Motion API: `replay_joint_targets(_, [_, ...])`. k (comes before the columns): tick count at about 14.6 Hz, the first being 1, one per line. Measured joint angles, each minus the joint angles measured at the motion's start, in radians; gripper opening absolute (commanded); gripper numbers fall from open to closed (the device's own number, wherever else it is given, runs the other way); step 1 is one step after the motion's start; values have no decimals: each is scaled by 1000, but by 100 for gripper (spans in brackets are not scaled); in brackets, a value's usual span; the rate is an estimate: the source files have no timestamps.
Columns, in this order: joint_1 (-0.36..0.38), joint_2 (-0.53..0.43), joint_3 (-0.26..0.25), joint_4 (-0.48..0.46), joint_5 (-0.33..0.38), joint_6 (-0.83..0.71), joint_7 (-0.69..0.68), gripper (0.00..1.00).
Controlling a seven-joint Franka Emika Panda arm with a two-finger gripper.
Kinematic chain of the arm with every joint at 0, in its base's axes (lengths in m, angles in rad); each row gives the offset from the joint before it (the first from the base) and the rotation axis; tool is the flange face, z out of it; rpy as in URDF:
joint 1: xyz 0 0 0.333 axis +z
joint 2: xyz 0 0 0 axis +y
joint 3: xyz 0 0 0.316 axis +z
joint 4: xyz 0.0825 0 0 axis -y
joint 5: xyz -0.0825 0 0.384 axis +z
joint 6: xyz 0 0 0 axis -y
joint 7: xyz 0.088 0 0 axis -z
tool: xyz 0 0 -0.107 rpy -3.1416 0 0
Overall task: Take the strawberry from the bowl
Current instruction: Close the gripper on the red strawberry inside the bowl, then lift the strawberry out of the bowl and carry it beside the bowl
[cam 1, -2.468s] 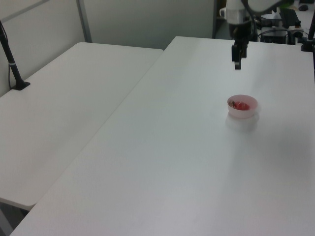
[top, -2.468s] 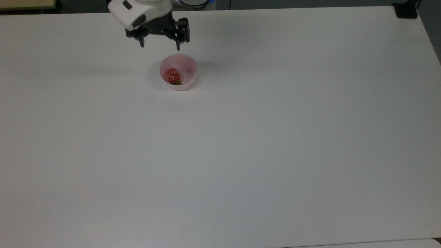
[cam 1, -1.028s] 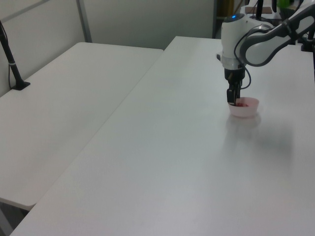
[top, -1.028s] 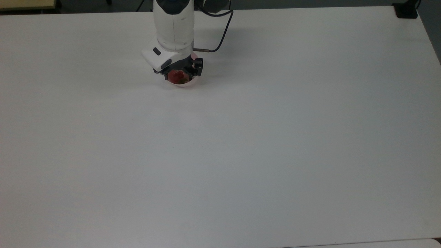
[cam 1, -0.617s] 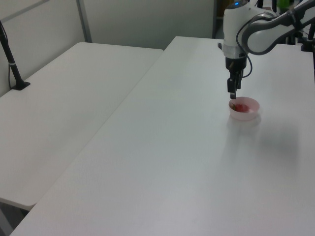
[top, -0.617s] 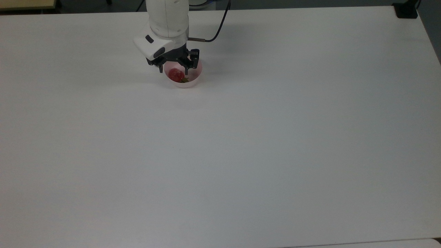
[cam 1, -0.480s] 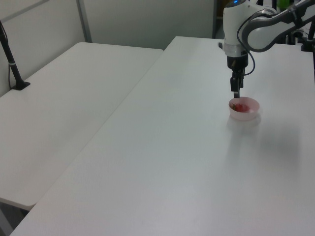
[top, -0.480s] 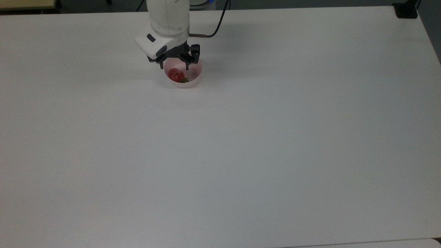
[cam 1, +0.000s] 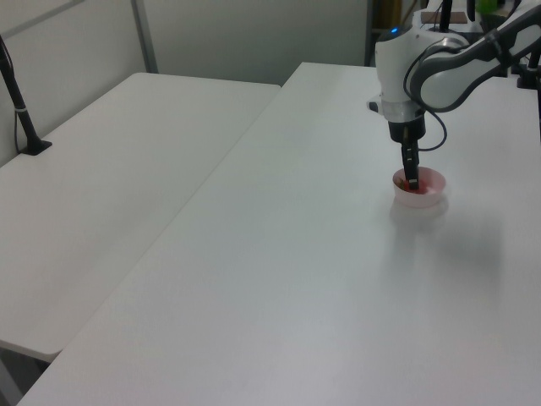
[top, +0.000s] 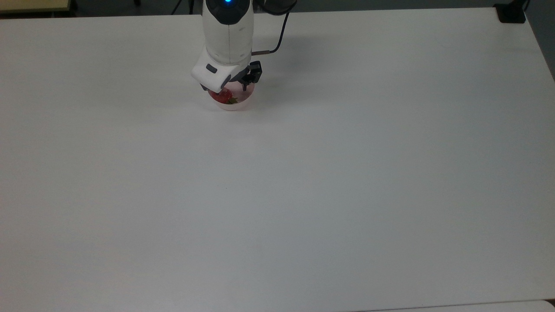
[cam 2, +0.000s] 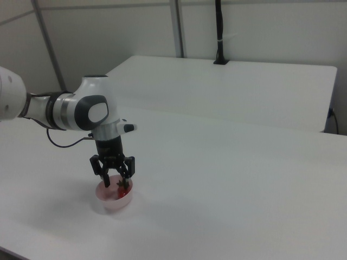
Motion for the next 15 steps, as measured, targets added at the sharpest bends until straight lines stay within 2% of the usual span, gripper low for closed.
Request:
replay_joint_targets(2, [3, 19, 0, 0, -26, 21, -12, 66])
replay_joint_targets(4, [3, 28, 0, 0, -39, 30, -51, 58])
replay_joint_targets(5, [3, 28, 0, 0, -39, 30, -66, 53])
replay_joint_targets(8, [3, 28, 0, -3, -50, 30, -82, 27])
replay_joint_targets(9, [3, 28, 0, -5, -54, 30, -83, 23])
replay_joint_targets(15, [3, 27, 0, -6, -59, 30, -95, 22])
